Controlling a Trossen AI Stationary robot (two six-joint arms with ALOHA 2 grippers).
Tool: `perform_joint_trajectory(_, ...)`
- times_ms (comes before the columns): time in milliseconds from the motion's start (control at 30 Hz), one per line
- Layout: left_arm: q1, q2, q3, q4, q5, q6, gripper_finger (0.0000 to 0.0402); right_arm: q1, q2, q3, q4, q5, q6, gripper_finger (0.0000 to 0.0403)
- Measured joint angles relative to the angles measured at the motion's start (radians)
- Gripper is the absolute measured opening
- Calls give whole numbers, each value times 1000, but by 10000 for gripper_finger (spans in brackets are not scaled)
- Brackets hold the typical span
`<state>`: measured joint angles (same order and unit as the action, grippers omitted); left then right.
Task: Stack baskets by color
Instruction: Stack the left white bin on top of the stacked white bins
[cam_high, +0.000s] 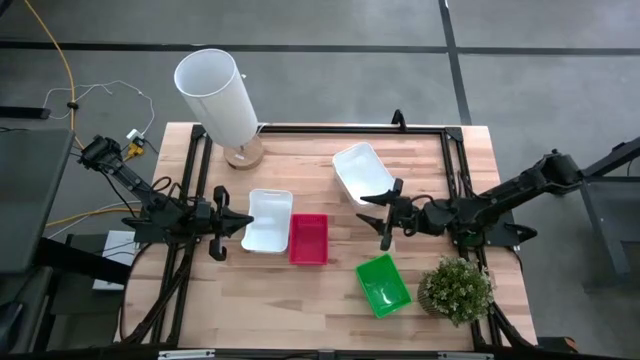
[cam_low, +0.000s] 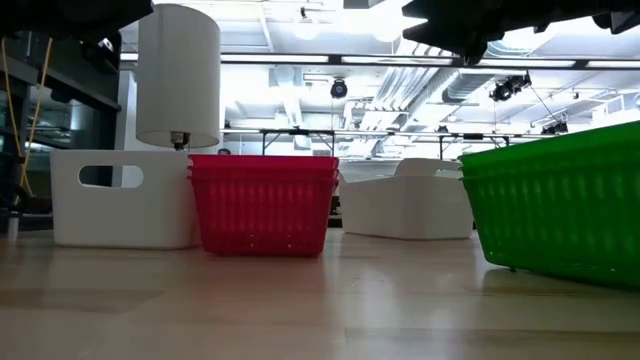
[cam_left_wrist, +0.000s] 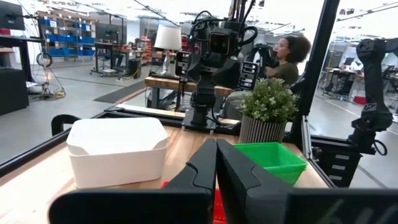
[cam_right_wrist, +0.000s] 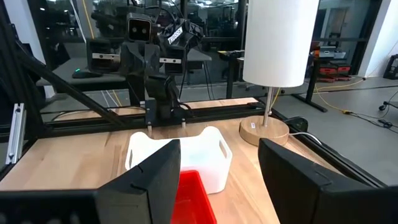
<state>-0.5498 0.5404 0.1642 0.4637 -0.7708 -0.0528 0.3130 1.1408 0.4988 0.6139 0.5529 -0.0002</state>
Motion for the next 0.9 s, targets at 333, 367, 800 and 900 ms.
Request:
perform_joint_trajectory(333, 0, 6, 0, -16, 59, -30, 0, 0, 0, 0, -5, 0, 13, 202)
perform_joint_trajectory(367, 0, 12, 0, -2, 92, -19, 1, 0, 0, 0, -5, -3, 23, 202)
perform_joint_trajectory(800, -2, 181, 67, 82, 3, 63, 114, 0, -4, 1, -108, 34, 18, 166)
perform_joint_trajectory(900, -15, 178, 88, 83, -1, 94, 127, 9, -55, 1, -236, 78, 40, 103)
